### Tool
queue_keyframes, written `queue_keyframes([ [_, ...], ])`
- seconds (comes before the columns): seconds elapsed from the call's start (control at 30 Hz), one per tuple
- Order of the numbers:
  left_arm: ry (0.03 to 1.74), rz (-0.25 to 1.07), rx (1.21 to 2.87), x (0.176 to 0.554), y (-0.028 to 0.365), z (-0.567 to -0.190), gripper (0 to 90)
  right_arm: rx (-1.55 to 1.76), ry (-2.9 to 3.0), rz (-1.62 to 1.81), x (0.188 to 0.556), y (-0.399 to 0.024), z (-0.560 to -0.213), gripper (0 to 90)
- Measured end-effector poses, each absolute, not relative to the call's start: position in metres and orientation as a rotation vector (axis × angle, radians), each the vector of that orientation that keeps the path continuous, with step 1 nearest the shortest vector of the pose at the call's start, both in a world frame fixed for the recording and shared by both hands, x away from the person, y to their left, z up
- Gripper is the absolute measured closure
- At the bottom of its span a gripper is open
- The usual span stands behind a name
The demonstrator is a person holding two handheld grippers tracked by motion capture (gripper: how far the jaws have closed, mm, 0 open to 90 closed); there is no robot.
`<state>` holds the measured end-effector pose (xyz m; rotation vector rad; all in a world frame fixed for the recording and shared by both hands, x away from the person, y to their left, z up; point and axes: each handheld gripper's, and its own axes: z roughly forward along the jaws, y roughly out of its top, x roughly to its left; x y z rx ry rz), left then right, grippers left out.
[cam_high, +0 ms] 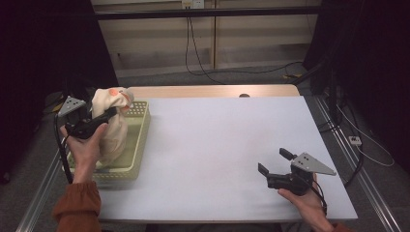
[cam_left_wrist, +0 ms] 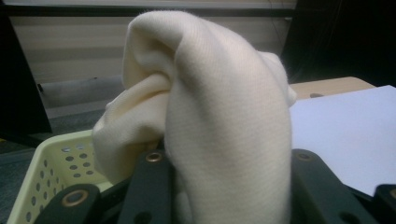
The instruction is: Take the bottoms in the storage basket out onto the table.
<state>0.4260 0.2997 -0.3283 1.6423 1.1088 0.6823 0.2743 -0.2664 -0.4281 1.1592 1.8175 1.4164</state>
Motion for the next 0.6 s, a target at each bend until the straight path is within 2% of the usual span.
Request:
queue_keyframes([
  [0.6,1.051,0.739,1.571,0.415,0.296,-0.313,66.1,1.154,1.818,1.425,0.273,-0.266,-0.427,5.1],
])
